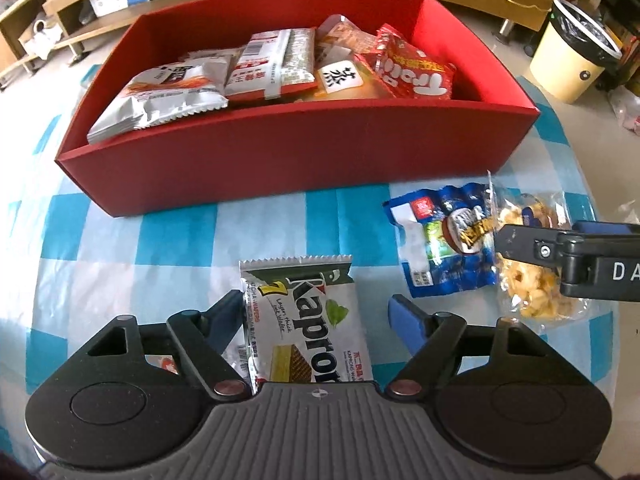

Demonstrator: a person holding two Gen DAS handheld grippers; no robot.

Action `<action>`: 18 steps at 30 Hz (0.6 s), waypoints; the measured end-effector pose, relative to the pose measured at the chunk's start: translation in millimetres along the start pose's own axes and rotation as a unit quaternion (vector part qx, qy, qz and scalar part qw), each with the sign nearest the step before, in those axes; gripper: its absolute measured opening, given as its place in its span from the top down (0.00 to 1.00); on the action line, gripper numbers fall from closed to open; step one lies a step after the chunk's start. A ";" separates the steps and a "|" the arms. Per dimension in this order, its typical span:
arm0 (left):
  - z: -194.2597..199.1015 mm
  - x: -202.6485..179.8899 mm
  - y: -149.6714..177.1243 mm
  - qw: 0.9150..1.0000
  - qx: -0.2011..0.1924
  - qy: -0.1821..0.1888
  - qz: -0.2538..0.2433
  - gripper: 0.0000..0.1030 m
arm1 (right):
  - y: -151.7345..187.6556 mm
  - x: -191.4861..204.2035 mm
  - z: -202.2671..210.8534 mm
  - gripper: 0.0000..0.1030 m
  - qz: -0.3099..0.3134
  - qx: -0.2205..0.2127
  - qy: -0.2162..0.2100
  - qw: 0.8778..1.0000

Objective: Organize snacks

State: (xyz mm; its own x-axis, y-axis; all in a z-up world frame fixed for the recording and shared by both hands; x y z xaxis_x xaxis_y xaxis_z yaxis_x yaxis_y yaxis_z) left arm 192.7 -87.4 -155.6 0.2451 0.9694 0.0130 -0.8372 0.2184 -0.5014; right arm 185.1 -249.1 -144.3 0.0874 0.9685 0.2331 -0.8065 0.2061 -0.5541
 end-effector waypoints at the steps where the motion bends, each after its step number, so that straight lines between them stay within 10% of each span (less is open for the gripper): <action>1: 0.3 -0.2 -0.1 1.000 0.000 0.002 -0.002 0.20 | -0.4 1.4 0.9 0.09 0.001 0.001 -0.005 1.000; 18: 17.7 -0.4 17.4 0.999 0.016 0.034 -0.003 0.32 | 25.1 14.4 28.1 0.32 0.005 0.004 -0.021 1.000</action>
State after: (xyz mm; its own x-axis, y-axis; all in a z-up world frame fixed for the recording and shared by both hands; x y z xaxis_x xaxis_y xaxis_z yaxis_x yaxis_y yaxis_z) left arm 169.4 -82.0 -149.0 0.2828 0.9582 -0.0431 -0.8503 0.2297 -0.4735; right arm 149.6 -233.9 -132.3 0.0560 0.9637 0.2609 -0.8122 0.1959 -0.5495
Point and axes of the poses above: each gripper's, at about its wrist camera, not at the fingertips, and z roughly against the way its jaws point, x to its left, y to its underside, the point moved 5 cm from there along -z, roughly the way its jaws point, and after that the axes turned 10 degrees about -x, right-handed, at the moved point
